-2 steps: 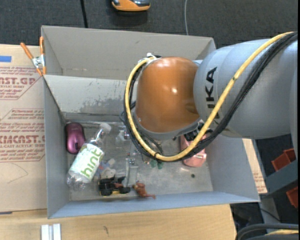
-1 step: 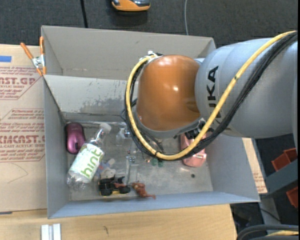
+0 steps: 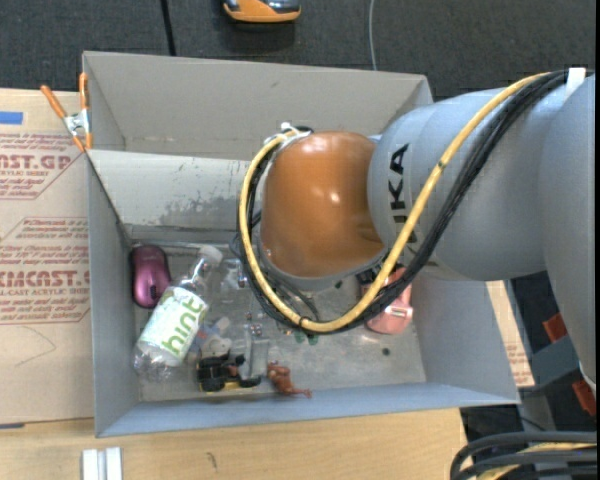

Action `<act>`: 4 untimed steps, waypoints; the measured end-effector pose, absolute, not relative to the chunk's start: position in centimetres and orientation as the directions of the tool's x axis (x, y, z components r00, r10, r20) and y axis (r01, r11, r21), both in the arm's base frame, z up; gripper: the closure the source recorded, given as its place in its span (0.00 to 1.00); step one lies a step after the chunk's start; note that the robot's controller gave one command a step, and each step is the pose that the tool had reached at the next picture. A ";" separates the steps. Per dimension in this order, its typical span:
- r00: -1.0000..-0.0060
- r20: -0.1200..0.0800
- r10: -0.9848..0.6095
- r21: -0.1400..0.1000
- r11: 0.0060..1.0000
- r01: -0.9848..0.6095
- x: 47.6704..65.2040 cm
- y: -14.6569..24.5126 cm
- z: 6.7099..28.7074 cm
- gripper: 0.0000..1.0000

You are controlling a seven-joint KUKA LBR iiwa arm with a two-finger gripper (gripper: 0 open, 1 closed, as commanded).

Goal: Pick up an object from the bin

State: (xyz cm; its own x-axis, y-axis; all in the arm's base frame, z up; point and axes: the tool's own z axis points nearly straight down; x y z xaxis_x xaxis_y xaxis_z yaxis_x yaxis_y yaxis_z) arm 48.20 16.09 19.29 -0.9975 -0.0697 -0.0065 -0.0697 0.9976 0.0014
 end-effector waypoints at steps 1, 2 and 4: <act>-0.999 -0.001 -0.044 0.001 0.999 -0.044 48.5 15.8 15.6 0.00; -1.000 0.001 -0.011 0.000 1.000 -0.011 48.4 16.0 13.3 0.00; -0.900 -0.001 -0.436 -0.001 0.900 -0.436 50.8 18.1 7.7 1.00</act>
Offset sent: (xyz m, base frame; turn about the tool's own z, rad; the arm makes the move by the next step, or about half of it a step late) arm 0.0011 0.0027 -0.0806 -0.1362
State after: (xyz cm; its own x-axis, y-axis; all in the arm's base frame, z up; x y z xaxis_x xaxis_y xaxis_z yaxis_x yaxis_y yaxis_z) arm 50.78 18.10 7.68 -0.9001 -0.4356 -0.0010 -0.4356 0.9001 -0.0011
